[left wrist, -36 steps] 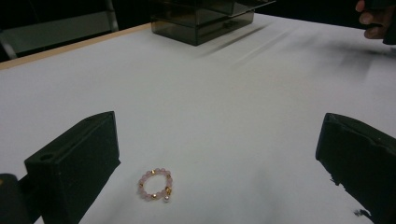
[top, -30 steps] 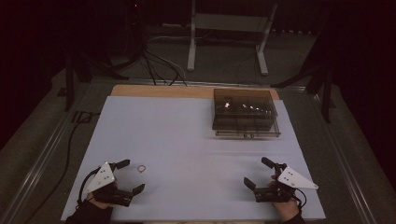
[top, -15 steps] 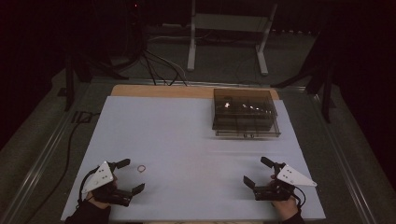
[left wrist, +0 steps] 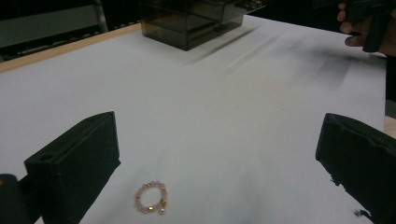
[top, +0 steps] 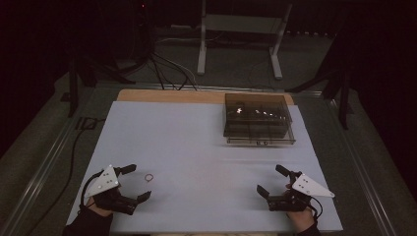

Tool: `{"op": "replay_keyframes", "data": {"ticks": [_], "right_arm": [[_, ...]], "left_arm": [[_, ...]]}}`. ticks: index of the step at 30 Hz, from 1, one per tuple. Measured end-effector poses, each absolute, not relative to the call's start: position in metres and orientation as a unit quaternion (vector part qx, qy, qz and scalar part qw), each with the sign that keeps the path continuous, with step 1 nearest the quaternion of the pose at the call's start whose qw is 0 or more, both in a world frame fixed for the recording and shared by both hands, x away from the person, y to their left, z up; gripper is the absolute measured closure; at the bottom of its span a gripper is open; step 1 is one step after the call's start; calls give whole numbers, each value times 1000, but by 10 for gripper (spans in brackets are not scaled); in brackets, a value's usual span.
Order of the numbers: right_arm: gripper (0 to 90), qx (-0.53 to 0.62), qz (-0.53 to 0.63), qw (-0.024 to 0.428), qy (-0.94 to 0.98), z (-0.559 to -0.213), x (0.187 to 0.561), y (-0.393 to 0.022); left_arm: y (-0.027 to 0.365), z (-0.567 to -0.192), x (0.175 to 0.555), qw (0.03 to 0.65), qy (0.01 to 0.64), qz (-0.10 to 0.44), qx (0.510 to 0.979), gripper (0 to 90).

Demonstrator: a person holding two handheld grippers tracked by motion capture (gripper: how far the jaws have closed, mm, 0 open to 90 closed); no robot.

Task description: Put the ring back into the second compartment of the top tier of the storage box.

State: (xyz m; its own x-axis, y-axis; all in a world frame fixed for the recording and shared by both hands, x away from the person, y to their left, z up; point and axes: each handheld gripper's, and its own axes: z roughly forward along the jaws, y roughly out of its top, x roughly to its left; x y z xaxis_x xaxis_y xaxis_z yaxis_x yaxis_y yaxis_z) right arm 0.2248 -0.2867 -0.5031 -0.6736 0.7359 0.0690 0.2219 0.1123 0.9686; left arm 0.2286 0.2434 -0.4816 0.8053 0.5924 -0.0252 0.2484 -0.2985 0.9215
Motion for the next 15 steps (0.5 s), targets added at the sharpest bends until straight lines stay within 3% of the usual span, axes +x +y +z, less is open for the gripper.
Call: {"op": "replay_keyframes", "data": {"ticks": [15], "right_arm": [[0,337,575,221,712,-503,225,-287]], "left_arm": [[242,-462,251,502,267,176,803,7]]}}
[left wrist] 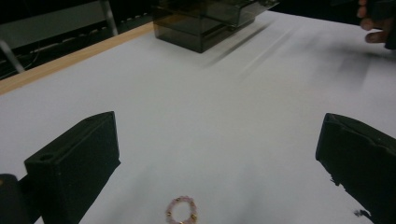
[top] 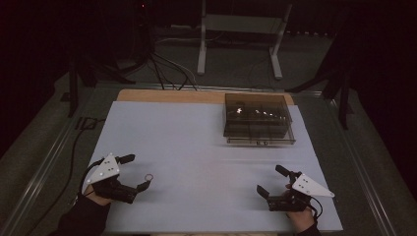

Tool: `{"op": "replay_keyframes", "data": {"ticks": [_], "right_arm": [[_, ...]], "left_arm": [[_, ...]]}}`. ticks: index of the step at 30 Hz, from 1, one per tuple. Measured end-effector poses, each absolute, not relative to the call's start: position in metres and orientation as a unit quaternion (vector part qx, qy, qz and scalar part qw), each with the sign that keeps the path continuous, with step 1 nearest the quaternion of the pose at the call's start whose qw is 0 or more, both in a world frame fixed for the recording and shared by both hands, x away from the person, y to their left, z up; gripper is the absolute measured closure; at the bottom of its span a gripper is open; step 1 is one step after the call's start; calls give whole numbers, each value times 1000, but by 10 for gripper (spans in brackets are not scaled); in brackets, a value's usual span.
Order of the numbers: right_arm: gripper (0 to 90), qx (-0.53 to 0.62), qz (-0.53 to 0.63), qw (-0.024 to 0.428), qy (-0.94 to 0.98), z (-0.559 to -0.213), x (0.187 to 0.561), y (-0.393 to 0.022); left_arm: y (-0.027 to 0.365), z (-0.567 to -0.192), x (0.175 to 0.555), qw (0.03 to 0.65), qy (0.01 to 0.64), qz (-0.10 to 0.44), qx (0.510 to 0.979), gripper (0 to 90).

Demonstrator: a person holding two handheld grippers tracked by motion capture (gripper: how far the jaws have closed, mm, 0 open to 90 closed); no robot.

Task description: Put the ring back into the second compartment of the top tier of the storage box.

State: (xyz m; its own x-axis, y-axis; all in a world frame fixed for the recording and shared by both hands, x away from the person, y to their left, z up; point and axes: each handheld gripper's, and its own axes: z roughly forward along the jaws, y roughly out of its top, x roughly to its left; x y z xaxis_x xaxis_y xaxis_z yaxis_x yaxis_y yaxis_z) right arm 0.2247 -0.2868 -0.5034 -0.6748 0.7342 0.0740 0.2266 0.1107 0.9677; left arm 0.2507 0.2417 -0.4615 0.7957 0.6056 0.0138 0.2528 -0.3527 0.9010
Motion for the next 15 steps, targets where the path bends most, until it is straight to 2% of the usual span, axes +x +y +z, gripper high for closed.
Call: {"op": "replay_keyframes", "data": {"ticks": [15], "right_arm": [[0,337,575,218,712,-504,225,-287]], "left_arm": [[239,-468,271,487,298,154,806,8]]}}
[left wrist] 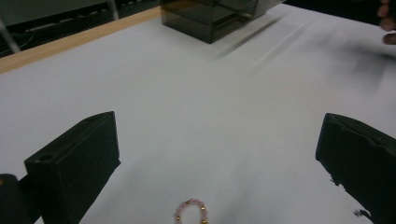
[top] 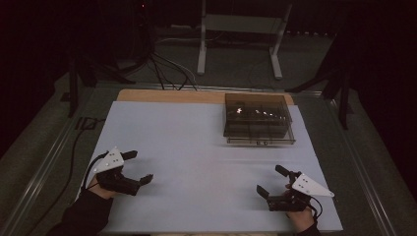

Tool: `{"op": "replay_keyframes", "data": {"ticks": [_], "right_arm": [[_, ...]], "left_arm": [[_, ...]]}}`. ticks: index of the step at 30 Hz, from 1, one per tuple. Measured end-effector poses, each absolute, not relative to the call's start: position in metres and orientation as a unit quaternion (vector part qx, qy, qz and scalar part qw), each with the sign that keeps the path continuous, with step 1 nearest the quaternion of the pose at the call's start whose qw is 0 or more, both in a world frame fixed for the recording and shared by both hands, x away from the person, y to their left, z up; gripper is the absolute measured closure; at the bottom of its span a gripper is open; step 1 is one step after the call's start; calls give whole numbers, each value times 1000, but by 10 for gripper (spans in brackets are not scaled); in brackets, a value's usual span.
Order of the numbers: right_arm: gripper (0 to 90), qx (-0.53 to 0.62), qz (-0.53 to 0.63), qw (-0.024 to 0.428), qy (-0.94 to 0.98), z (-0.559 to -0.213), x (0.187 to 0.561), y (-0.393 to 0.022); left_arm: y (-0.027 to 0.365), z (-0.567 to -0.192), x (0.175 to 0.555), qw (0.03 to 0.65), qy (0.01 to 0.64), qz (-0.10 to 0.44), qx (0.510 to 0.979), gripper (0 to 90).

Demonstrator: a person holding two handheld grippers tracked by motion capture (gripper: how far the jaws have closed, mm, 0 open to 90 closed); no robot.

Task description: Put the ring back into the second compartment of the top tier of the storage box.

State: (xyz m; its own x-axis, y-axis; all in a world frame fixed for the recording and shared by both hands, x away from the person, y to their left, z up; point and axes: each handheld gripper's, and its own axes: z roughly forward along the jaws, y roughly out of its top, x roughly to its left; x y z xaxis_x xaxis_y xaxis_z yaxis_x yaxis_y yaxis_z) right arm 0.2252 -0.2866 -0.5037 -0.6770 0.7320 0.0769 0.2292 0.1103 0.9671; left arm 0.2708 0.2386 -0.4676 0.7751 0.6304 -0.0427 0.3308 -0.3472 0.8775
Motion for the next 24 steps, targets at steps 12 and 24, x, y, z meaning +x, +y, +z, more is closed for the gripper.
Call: {"op": "replay_keyframes", "data": {"ticks": [12,24], "right_arm": [[0,337,575,218,713,-504,225,-287],[0,336,576,217,713,-504,225,-287]], "left_arm": [[235,-481,287,436,339,160,818,8],[231,-491,295,378,359,127,844,8]]}}
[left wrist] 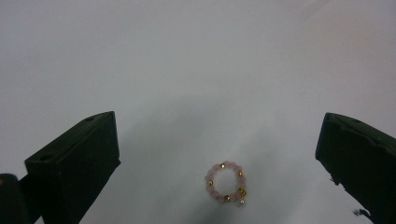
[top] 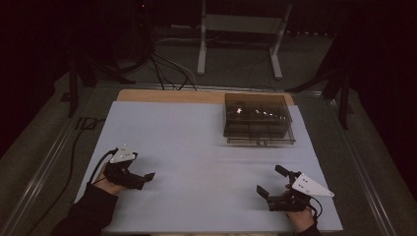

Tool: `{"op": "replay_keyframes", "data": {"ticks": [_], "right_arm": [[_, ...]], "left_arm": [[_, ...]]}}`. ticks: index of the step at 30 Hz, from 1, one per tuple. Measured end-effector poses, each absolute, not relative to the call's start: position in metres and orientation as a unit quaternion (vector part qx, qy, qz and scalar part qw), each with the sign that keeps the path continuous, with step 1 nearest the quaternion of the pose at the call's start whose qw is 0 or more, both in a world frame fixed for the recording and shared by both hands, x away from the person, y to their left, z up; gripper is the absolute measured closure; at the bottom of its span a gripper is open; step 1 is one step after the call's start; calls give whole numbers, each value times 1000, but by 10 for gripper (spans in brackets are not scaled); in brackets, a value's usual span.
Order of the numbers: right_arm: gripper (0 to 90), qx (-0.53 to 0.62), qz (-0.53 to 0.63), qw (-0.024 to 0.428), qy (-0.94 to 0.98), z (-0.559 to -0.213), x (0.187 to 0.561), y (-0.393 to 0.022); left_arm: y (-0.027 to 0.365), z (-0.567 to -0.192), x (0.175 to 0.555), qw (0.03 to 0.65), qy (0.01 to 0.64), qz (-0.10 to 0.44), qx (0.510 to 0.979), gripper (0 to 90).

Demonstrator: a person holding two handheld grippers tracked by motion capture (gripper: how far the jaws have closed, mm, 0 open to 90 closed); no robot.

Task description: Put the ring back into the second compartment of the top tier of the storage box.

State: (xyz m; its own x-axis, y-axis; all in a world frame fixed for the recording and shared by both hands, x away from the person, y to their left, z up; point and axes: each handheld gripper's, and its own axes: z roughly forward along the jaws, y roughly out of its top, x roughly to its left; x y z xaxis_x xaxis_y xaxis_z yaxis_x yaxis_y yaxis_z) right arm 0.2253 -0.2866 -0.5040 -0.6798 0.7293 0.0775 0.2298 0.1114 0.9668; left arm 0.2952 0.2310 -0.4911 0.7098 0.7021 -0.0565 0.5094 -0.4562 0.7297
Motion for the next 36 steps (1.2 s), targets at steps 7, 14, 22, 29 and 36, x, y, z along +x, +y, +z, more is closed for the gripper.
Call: {"op": "replay_keyframes", "data": {"ticks": [7,14,22,29,36], "right_arm": [[0,336,576,217,713,-504,225,-287],[0,337,575,216,713,-504,225,-287],[0,337,576,215,713,-504,226,-287],[0,338,576,215,713,-505,226,-287],[0,337,576,215,713,-504,226,-287]], "left_arm": [[228,-497,297,353,359,121,855,9],[229,-498,297,343,364,133,856,166],[229,-500,297,327,361,139,862,332],[227,-503,297,314,353,131,872,449],[225,-507,297,303,348,118,879,617]]}}
